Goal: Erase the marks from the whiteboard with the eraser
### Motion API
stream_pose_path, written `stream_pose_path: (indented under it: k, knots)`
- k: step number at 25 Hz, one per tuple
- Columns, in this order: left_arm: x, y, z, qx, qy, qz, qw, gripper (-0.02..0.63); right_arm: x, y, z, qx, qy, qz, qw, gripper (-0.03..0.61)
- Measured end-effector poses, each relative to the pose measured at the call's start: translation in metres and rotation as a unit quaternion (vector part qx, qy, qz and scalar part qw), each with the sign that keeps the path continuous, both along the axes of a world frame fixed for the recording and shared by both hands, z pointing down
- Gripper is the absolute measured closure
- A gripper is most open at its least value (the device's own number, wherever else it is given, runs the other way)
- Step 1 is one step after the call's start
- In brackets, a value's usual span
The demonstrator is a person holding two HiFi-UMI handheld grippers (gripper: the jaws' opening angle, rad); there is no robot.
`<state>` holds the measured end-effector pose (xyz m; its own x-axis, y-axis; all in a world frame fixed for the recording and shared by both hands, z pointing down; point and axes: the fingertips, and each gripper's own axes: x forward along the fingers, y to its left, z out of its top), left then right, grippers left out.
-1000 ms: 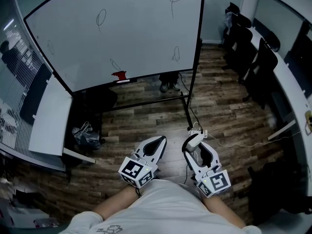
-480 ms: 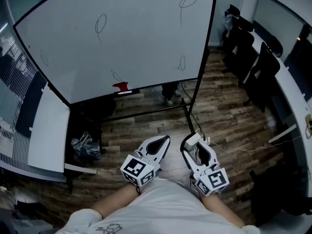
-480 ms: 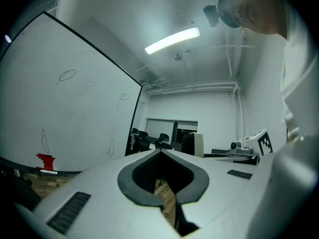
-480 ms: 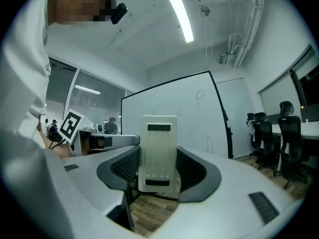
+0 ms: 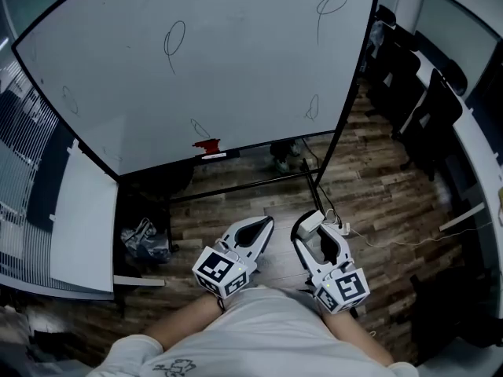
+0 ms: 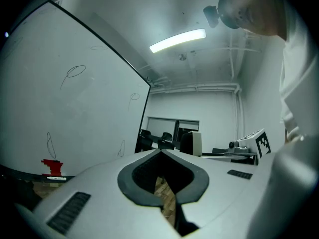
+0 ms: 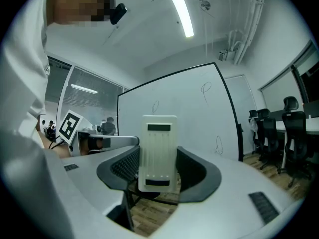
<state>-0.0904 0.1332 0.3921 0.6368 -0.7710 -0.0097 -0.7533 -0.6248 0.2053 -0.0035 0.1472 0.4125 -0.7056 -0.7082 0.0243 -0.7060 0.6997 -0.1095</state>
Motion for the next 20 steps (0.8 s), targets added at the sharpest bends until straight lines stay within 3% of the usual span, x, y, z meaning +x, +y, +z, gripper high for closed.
stream_pose_path:
  k: [11,20]
  knots:
    - [-0.024,-0.035,0.019,-0.019,0.008,-0.003,0.9998,0.607,-0.027,-0.035,0.015,-0.02,0.005,-0.011,1.0,0.344]
    - [-0.039,-0.082,0.022,-0.025,0.011,-0.039,0.9988,0.607,-0.038,-0.081,0.021,-0.027,0.017,-0.044,0.998,0.344]
